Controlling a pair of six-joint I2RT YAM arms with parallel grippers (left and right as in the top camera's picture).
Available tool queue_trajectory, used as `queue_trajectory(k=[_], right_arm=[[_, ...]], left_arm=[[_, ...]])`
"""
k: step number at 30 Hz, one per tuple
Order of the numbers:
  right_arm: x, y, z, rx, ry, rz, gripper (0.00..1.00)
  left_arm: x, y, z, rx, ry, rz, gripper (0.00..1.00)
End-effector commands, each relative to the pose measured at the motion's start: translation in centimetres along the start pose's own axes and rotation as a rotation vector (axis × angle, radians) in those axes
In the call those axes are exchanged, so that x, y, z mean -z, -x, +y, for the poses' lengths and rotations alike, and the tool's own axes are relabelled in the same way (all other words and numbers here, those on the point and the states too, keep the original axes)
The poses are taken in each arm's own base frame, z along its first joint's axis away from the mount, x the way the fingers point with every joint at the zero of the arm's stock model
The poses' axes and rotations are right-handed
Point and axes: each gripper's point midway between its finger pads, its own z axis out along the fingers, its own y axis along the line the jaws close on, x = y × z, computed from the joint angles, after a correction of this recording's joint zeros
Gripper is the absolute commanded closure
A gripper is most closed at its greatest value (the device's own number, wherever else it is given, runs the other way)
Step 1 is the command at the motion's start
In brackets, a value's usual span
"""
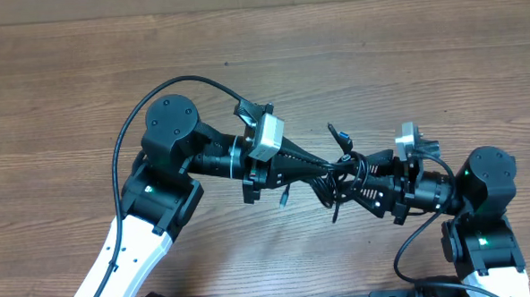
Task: Untangle cables
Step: 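Close the right gripper on the cable loops while the left holds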
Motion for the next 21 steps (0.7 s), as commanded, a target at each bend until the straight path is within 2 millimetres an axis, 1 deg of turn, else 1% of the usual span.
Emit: queue_trajectory(k=[1, 4, 8, 9, 11, 17, 21], right_arm=[[0.04, 0.97, 1.75, 0.065, 0.068, 0.002, 0.53], [0.06, 1.16, 2.15, 0.071, 0.087, 0.001, 0.48], [0.07, 1.32, 2.21, 0.072, 0.088, -0.002, 0.50], [0.07, 1.32, 2.21, 0.072, 0.088, -0.002, 0.53], [0.07, 1.34, 2.22, 0.074, 0.088, -0.003, 0.64], [0.07, 1.36, 2.23, 0.076, 0.089, -0.003, 0.84], [0.07, 1.36, 2.23, 0.077, 0.089, -0.003, 0.92]], left_arm=[[-0.11, 0.65, -0.41, 0.000, -0.007, -0.004, 0.96], [-0.11, 0.65, -0.42, 0.000, -0.007, -0.004, 0.96], [-0.11, 0.65, -0.41, 0.000, -0.007, -0.004, 0.96], [-0.11, 0.65, -0.43, 0.000, -0.008, -0.004, 0.96], [-0.16, 0.63, -0.46, 0.001, -0.010, -0.003, 0.96], [-0.20, 0.54, -0.35, 0.004, -0.010, -0.002, 0.96], [-0.27, 0.32, -0.06, 0.013, -0.009, 0.001, 0.96]])
